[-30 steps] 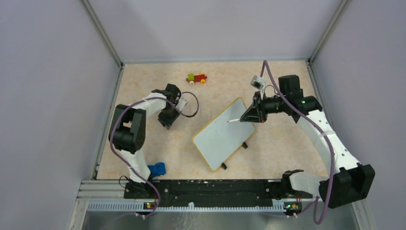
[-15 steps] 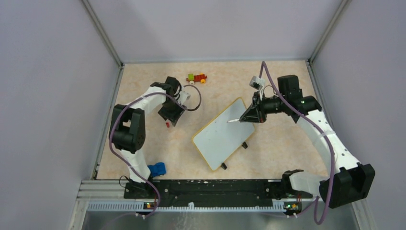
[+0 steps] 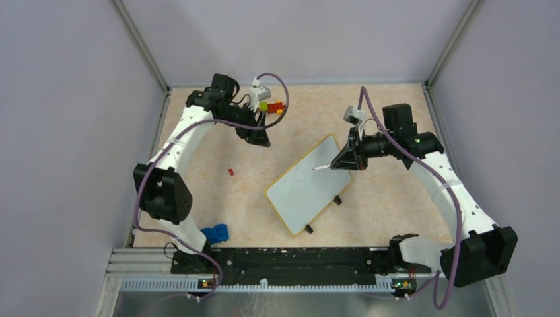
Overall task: Write a sentence on the whiteboard
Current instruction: Adjust the whiteboard at the center of the board.
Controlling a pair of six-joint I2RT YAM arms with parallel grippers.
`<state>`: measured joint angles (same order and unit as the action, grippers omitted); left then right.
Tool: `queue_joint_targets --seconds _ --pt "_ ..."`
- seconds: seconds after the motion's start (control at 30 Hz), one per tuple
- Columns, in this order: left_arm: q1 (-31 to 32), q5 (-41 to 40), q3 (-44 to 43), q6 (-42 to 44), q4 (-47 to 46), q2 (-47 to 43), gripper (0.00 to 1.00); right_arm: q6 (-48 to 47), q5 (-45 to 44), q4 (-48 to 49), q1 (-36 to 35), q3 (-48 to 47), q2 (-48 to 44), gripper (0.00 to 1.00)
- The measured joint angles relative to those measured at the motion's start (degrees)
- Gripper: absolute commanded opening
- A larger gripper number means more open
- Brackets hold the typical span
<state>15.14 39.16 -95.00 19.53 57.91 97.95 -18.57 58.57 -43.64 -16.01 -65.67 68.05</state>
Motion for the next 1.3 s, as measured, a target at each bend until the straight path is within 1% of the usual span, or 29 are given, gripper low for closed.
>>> queue_joint_targets --seconds 0.17,0.27,0.37,0.5,0.7,0.8,0.97,1.07,1.2,1.3 --pt "0.4 15.3 0.0 -0.3 0.6 0.2 0.60 -1.4 1.5 -0.6 0.0 0.0 0.0 0.00" --pt "1.2 20.7 0.0 -0.5 0.7 0.8 0.61 -1.4 1.9 -0.6 0.0 0.0 0.0 0.00" --pt "2.4 23.5 0.8 -1.4 0.4 1.7 0.61 -1.5 2.2 -0.6 0.0 0.0 0.0 0.00" --pt "5.5 23.6 2.8 -2.8 -0.3 3.0 0.59 -2.4 2.4 -1.4 0.0 -0.1 0.0 0.00" --pt "11.1 21.7 3.2 -3.0 -0.7 5.3 0.46 -4.8 2.6 -3.9 0.0 -0.8 0.3 0.00" --pt "12.8 21.2 3.2 -2.4 -0.4 6.2 0.37 -5.9 2.6 -4.9 0.0 -0.9 0.3 0.00" --pt "14.4 19.6 3.2 -1.1 0.9 7.8 0.16 -8.0 2.9 -7.3 0.0 -0.9 0.3 0.00" --pt "14.5 18.8 2.2 -1.0 3.0 8.4 0.08 -9.3 3.2 -9.0 0.0 -1.2 0.3 0.00" --pt "15.3 17.0 -0.7 2.0 7.2 10.0 0.05 -10.5 3.7 -10.4 -0.1 -1.9 0.3 0.00" --pt "15.9 16.0 -3.0 4.1 9.0 11.6 0.05 -11.2 3.8 -10.9 -0.3 -2.0 0.3 0.00"
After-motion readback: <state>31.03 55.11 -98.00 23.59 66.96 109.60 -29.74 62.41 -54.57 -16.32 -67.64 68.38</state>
